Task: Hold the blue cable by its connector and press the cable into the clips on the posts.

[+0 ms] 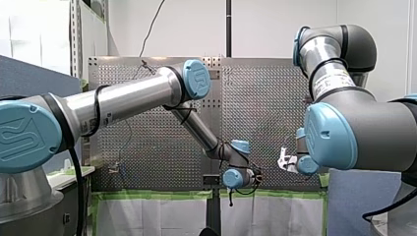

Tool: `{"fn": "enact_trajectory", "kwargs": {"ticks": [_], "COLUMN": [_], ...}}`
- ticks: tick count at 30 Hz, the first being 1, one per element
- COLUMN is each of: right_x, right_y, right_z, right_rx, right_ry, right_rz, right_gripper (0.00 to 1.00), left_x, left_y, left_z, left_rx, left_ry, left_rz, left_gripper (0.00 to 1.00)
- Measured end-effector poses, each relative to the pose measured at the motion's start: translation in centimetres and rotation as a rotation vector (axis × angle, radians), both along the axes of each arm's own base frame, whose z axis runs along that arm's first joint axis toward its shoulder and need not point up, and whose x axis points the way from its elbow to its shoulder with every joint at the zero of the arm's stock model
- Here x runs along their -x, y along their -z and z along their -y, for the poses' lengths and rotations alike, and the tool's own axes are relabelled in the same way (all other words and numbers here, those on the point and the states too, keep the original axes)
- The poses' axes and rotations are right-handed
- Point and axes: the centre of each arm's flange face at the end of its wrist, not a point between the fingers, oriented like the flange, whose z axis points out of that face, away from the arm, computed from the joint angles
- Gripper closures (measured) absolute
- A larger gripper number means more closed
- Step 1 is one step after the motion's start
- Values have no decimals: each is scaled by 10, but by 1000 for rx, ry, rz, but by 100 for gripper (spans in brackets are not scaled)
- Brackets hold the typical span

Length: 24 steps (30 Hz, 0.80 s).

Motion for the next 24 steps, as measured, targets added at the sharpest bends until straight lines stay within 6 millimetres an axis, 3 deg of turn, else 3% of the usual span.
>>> {"fn": "enact_trajectory", "kwargs": {"ticks": [15,24], "right_x": [-1,-4], "right_y": [1,1], "right_z": [-1,-2], "right_rx": [-2,-6], "right_ry": [-1,-9], "right_rz": [3,10], "right_gripper": [100,100], "left_x": [1,8], "left_y": [2,-5], "left_z": [-3,-17], "left_rx": [-37,-152], "left_ry": [-4,-40], "left_rz": [-9,-11], "left_gripper": [0,0]}}
